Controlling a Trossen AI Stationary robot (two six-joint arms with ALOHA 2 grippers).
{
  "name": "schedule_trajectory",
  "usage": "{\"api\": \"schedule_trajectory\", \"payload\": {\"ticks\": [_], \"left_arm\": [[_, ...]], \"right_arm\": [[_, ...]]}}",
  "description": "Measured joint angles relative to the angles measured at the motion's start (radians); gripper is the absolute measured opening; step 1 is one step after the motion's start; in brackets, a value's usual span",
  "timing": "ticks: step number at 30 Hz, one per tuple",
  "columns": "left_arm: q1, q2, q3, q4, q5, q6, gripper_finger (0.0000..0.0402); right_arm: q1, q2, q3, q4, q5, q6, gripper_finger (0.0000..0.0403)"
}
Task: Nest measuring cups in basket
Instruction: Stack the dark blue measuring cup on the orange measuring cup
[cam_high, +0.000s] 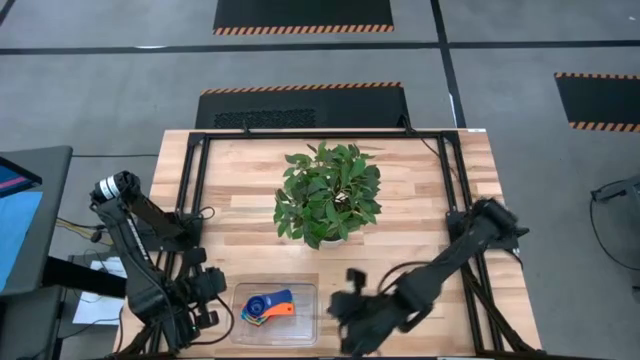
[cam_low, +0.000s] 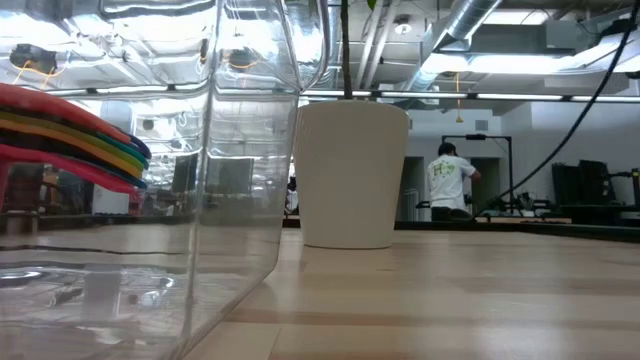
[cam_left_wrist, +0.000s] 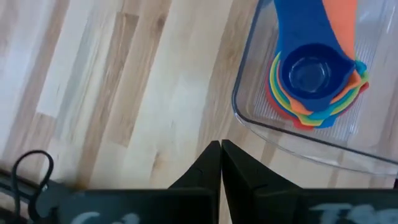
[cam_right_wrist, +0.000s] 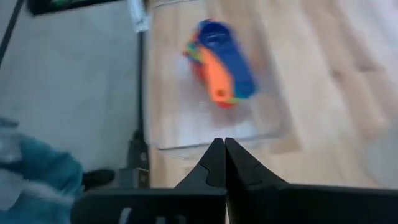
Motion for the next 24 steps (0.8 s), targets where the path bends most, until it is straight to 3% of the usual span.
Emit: {"api": "schedule_trajectory", "payload": {"ticks": [5, 11, 16, 24], "left_arm": [[-0.027, 0.002, -0.061, 0.062, -0.004, 0.009, 0.0000], [-0.060, 0.002, -0.141, 0.173, -0.064, -0.096, 0.0000], [-0.061, 0.002, -0.160, 0.196, -0.036, -0.108, 0.0000], [-0.089, 0.002, -0.144, 0.195, -0.104, -0.006, 0.0000]], "right_arm": [[-0.031, 0.124, 0.144, -0.012, -0.020, -0.119, 0.0015], [-0.083, 0.195, 0.172, -0.004, -0.009, -0.268, 0.0006], [-0.118, 0.290, 0.232, 0.061, -0.051, -0.397, 0.0004], [-0.140, 0.421, 0.503, 0.008, -0.024, -0.496, 0.0003]]}}
